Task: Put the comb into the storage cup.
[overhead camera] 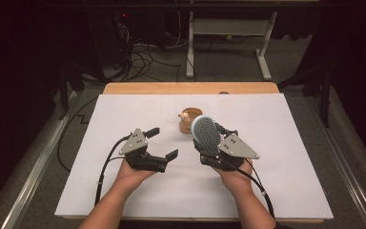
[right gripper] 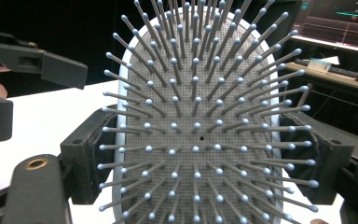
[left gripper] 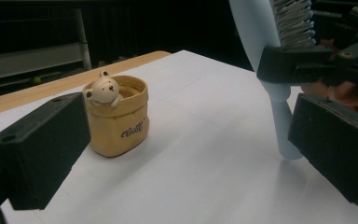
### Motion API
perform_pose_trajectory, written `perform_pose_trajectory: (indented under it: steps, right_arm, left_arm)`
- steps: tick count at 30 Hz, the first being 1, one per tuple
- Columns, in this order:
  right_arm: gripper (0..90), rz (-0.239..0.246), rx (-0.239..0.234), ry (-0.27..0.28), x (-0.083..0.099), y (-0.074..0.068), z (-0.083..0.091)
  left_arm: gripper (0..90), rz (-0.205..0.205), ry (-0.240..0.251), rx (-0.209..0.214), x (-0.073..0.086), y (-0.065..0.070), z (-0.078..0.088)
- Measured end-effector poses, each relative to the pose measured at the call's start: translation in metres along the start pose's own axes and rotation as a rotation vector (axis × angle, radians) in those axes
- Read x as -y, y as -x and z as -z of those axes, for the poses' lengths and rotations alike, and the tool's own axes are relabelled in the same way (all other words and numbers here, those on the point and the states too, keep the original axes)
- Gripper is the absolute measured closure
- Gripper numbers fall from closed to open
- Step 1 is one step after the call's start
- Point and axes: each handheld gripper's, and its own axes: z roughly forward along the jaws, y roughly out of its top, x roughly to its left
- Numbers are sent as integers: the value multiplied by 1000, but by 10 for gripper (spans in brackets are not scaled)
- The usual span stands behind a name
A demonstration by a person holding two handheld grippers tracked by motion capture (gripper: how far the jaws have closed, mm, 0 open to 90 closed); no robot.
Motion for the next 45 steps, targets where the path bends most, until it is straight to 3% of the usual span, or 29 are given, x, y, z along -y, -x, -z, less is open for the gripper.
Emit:
perform_pose_trajectory:
  steps: [15,29,45]
  right_arm:
    - [207,31,-59,-2,0,-20,-8]
    - [207,50,-86,-5,1,-32,-13]
    - [207,64,-98,2,0,-38,-14]
  left_arm:
    - [0,9,11,20,-9,6,4]
    - [0,21,31,42,-18,12,3]
    - [0,25,26,63,-27,21,-13]
